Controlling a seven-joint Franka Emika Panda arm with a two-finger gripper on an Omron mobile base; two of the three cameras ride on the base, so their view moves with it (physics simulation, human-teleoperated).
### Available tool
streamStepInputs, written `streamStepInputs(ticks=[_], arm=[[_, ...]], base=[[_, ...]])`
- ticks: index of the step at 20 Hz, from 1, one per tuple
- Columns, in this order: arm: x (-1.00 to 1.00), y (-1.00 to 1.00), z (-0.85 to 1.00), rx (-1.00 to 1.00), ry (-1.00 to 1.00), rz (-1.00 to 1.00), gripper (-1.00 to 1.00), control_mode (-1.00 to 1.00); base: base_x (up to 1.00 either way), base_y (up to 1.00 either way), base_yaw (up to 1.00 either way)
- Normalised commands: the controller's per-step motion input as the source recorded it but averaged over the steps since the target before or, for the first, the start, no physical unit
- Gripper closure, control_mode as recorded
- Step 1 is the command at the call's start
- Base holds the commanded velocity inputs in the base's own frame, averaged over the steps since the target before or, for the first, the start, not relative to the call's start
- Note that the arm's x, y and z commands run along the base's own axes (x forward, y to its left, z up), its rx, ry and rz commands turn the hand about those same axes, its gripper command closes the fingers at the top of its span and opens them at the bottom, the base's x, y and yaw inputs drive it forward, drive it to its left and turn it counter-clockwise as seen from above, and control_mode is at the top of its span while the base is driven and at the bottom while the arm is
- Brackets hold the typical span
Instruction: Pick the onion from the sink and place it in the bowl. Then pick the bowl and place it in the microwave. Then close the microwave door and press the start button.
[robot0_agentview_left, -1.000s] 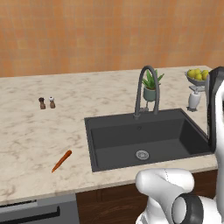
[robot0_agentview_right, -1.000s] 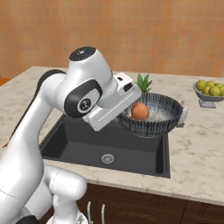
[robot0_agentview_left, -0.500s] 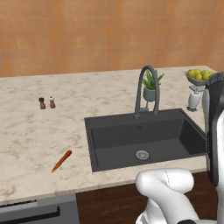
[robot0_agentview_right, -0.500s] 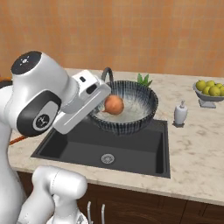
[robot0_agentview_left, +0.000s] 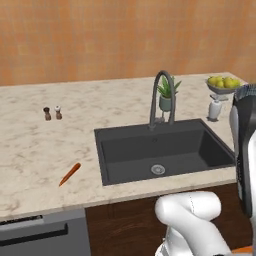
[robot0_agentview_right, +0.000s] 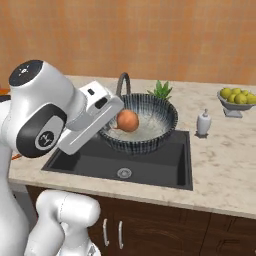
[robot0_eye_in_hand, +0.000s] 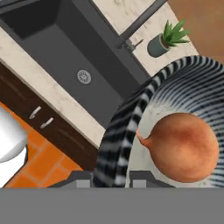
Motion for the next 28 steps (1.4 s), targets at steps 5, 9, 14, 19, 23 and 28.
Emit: streamStepInputs(ticks=[5,9,14,19,23,28], arm=[[0.0,0.0,0.0,0.0,0.0,0.0,1.0,1.0],[0.0,0.0,0.0,0.0,0.0,0.0,1.0,1.0],[0.0,0.0,0.0,0.0,0.0,0.0,1.0,1.0],[0.0,0.0,0.0,0.0,0.0,0.0,1.0,1.0],[0.0,0.0,0.0,0.0,0.0,0.0,1.0,1.0],[0.0,0.0,0.0,0.0,0.0,0.0,1.0,1.0]], base=[[-0.64,0.09,-0.54],[-0.19,0.15,-0.75],[-0.03,0.09,-0.79],[0.03,-0.32,-0.73],[0.17,-0.25,-0.73],[0.53,-0.31,-0.6]])
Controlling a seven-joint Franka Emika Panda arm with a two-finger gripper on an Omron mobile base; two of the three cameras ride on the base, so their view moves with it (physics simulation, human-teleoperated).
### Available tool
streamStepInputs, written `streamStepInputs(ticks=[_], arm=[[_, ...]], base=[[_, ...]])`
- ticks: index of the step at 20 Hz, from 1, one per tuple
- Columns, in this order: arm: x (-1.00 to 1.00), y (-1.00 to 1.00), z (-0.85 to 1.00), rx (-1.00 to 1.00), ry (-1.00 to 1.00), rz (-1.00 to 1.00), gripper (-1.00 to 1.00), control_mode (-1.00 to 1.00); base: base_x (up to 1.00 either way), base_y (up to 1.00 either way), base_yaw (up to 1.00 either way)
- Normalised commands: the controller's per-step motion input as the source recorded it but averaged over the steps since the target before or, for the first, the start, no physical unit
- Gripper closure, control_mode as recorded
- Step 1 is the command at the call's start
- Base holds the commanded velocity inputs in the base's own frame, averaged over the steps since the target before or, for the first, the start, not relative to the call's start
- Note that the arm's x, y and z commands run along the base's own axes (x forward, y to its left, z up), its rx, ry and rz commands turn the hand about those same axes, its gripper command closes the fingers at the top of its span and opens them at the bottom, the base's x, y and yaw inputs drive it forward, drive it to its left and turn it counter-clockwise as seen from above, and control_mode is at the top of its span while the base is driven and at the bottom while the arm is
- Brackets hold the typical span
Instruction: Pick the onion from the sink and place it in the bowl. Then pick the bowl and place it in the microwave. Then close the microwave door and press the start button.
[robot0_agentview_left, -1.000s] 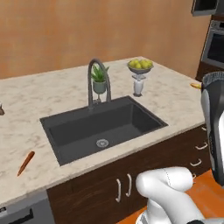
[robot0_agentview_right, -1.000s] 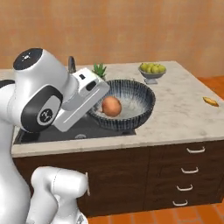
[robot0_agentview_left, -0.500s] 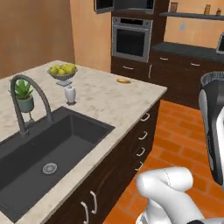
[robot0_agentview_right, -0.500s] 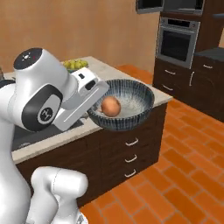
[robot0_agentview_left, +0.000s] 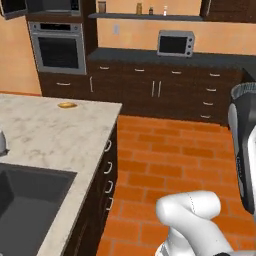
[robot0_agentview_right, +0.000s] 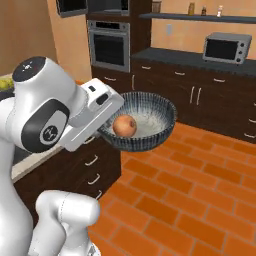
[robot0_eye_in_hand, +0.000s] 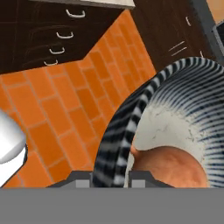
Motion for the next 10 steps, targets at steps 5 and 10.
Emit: streamStepInputs(ticks=[5,10], arm=[[0.0,0.0,0.0,0.0,0.0,0.0,1.0,1.0],[0.0,0.0,0.0,0.0,0.0,0.0,1.0,1.0]], base=[[0.83,-0.37,-0.46],[1.0,-0.35,-0.2]])
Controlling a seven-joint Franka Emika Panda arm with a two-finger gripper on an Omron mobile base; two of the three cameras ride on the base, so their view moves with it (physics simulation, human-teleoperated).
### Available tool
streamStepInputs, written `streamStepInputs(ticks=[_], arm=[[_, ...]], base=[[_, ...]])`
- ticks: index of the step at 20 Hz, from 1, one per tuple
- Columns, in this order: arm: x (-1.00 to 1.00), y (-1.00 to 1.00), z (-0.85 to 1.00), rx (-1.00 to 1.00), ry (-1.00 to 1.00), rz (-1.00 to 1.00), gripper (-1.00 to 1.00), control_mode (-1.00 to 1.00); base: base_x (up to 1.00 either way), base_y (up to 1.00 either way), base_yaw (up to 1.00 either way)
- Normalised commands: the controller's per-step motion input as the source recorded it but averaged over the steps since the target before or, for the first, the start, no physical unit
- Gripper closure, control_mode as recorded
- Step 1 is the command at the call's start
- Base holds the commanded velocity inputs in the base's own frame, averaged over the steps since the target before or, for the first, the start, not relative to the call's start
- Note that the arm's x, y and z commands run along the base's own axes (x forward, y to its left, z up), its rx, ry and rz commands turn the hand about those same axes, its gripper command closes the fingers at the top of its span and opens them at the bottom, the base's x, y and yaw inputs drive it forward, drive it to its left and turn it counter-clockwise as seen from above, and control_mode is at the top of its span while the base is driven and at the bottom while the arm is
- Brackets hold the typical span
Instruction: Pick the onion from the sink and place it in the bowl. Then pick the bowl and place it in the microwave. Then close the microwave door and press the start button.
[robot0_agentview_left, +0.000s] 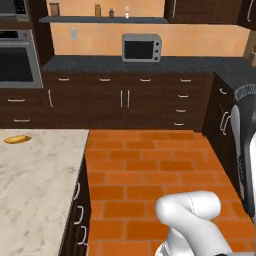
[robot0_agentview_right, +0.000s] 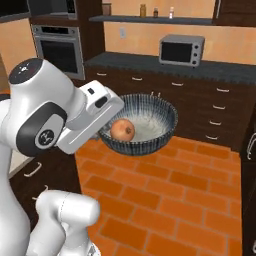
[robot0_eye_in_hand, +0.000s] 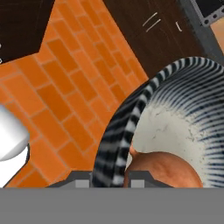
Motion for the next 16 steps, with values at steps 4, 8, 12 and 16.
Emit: streamStepInputs(ticks=[4,8,12,16], arm=[[0.0,0.0,0.0,0.0,0.0,0.0,1.0,1.0],[0.0,0.0,0.0,0.0,0.0,0.0,1.0,1.0],[0.0,0.0,0.0,0.0,0.0,0.0,1.0,1.0],[0.0,0.0,0.0,0.0,0.0,0.0,1.0,1.0]], base=[[1.0,-0.21,-0.13],[1.0,-0.14,-0.11],[1.0,-0.04,-0.05],[1.0,-0.08,0.35]])
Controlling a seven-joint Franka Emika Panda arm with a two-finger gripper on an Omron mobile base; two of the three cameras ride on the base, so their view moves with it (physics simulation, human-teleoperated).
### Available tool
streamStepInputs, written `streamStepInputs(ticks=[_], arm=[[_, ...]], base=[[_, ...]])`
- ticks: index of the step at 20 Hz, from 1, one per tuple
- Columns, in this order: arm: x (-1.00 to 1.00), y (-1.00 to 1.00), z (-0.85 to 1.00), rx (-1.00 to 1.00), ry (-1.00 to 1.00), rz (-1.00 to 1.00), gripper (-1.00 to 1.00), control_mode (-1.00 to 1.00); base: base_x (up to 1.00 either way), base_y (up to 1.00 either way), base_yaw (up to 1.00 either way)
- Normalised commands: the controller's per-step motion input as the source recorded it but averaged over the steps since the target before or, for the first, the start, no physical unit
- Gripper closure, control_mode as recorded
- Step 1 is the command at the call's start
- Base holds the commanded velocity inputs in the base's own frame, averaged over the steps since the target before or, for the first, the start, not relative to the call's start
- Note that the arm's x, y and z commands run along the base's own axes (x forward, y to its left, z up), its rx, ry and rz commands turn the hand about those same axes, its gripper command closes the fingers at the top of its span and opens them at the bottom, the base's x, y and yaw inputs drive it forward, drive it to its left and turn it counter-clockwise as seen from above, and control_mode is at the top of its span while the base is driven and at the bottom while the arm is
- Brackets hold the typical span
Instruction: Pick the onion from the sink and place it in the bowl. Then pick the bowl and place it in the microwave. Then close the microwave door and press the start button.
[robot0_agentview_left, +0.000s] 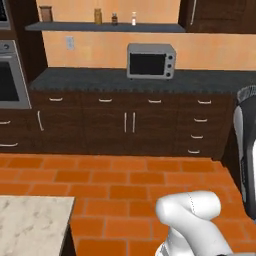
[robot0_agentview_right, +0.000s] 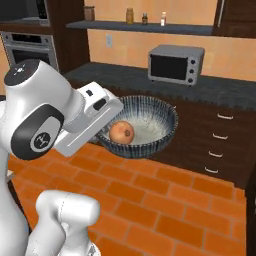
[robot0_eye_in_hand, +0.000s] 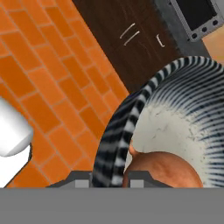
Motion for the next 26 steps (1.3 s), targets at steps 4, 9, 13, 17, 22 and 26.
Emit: streamStepInputs(ticks=[4,9,13,17,22,26], arm=[[0.0,0.0,0.0,0.0,0.0,0.0,1.0,1.0],[0.0,0.0,0.0,0.0,0.0,0.0,1.0,1.0],[0.0,0.0,0.0,0.0,0.0,0.0,1.0,1.0],[0.0,0.0,0.0,0.0,0.0,0.0,1.0,1.0],[0.0,0.0,0.0,0.0,0.0,0.0,1.0,1.0],[0.0,0.0,0.0,0.0,0.0,0.0,1.0,1.0]], base=[[1.0,-0.05,0.56],[1.0,-0.07,0.66],[1.0,-0.03,0.69],[1.0,-0.03,0.63],[1.0,0.0,0.62],[1.0,0.0,0.55]])
